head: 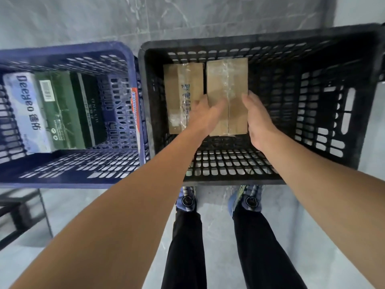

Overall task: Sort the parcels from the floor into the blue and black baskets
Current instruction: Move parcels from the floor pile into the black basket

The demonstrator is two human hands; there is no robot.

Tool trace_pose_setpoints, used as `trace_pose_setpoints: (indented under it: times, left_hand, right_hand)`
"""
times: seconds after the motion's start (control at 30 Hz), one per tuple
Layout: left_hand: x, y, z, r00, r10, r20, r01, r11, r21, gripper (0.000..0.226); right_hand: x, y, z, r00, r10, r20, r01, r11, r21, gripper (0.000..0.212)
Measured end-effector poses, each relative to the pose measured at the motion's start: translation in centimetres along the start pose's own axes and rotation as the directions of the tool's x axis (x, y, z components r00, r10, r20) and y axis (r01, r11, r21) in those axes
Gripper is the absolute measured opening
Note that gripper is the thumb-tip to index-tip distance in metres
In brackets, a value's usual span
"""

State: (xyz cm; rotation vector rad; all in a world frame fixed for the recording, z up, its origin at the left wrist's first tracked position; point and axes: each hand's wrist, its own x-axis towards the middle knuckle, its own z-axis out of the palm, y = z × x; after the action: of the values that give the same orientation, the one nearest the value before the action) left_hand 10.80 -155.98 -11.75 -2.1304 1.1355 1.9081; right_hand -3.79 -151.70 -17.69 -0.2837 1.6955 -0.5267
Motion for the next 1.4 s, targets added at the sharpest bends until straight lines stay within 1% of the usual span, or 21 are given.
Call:
trace_pose_setpoints:
  times: [0.07, 0.13, 0.23, 0.3, 0.37, 0.47, 0.5, 0.57, 0.67, 0.77, 0.87, 0.93, 1.0, 1.1, 1.2, 1.27, 1.4]
  left_hand:
    - [0.1, -0.3, -0.1, 1.000, 0.010, -0.007, -0.010, 1.000, 0.006, 0.100]
    - [-0.1, -0.5, -0.2, 1.000, 0.027, -0.012, -0.027, 0.999, 0.025, 0.104]
    - [-0.2, -1.5, 0.1, 0.996, 0.092, -0.014, -0.090, 0.992, 0.091, 0.094]
    - [-0.1, -2.0, 0.5, 0.990, 0.139, -0.019, -0.134, 0.980, 0.149, 0.082]
    - [0.1, -2.0, 0.8, 0.989, 0.144, -0.016, -0.138, 0.972, 0.189, 0.082]
    - [0.3, -1.8, 1.2, 0.993, 0.117, -0.028, -0.112, 0.983, 0.142, 0.091]
    - [0.4, -1.7, 1.2, 0.993, 0.116, -0.030, -0.111, 0.986, 0.128, 0.091]
    - [0.4, -1.8, 1.2, 0.993, 0.119, -0.022, -0.115, 0.984, 0.135, 0.089]
    - [0.5, -2.2, 1.5, 0.991, 0.133, 0.005, -0.132, 0.976, 0.170, 0.079]
    - [0.3, -2.1, 1.7, 0.991, 0.131, 0.017, -0.133, 0.980, 0.146, 0.071]
    - [-0.4, -1.4, 1.8, 0.994, 0.110, 0.019, -0.111, 0.988, 0.110, 0.075]
    - [-0.9, -0.6, 1.7, 0.995, 0.100, 0.015, -0.101, 0.992, 0.079, 0.080]
    - [-1.8, 0.2, 1.5, 0.996, 0.089, 0.008, -0.090, 0.995, 0.044, 0.076]
    - [-3.6, 1.4, 0.9, 0.998, 0.063, -0.004, -0.063, 0.998, -0.010, 0.075]
    - [-6.4, 3.3, -0.2, 0.999, 0.035, -0.014, -0.036, 0.996, -0.076, 0.072]
    - [-9.0, 5.2, -0.8, 1.000, 0.026, 0.001, -0.026, 0.992, -0.125, 0.070]
    - [-15.6, 10.2, -2.1, 0.998, 0.056, 0.028, -0.051, 0.987, -0.150, 0.067]
  right_hand:
    - [0.4, 0.0, 0.4, 1.000, 0.017, 0.025, -0.017, 1.000, 0.014, 0.066]
    - [0.7, -0.1, 0.8, 0.997, 0.060, 0.045, -0.061, 0.998, 0.022, 0.066]
    - [1.7, 0.0, 1.1, 0.995, 0.096, 0.041, -0.097, 0.995, 0.030, 0.078]
    - [2.3, 0.1, 1.1, 0.994, 0.100, 0.054, -0.102, 0.994, 0.040, 0.073]
    - [2.1, -0.2, 1.4, 0.993, 0.094, 0.072, -0.097, 0.994, 0.042, 0.067]
    - [2.2, 0.0, 1.9, 0.993, 0.079, 0.083, -0.085, 0.994, 0.071, 0.054]
    - [2.3, 0.1, 1.9, 0.994, 0.077, 0.081, -0.083, 0.993, 0.082, 0.052]
    - [2.4, 0.3, 2.0, 0.994, 0.069, 0.085, -0.077, 0.993, 0.086, 0.056]
    - [2.4, 0.4, 1.7, 0.993, 0.057, 0.099, -0.066, 0.994, 0.088, 0.060]
    - [1.5, -0.6, 1.4, 0.991, 0.063, 0.120, -0.074, 0.993, 0.091, 0.053]
    - [0.6, -1.7, 0.9, 0.987, 0.068, 0.149, -0.082, 0.992, 0.095, 0.053]
    - [-0.1, -2.4, 0.6, 0.988, 0.053, 0.147, -0.067, 0.993, 0.094, 0.047]
    - [-1.0, -3.3, 0.3, 0.988, 0.046, 0.150, -0.061, 0.993, 0.098, 0.041]
    - [-3.2, -4.8, -0.6, 0.987, 0.011, 0.160, -0.031, 0.992, 0.122, 0.061]
    - [-6.4, -6.7, -2.0, 0.991, -0.015, 0.132, -0.004, 0.989, 0.147, 0.072]
    - [-9.0, -8.0, -3.4, 0.991, -0.024, 0.131, 0.002, 0.986, 0.167, 0.075]
    - [-15.3, -11.3, -6.3, 0.991, -0.102, 0.089, 0.080, 0.972, 0.223, 0.072]
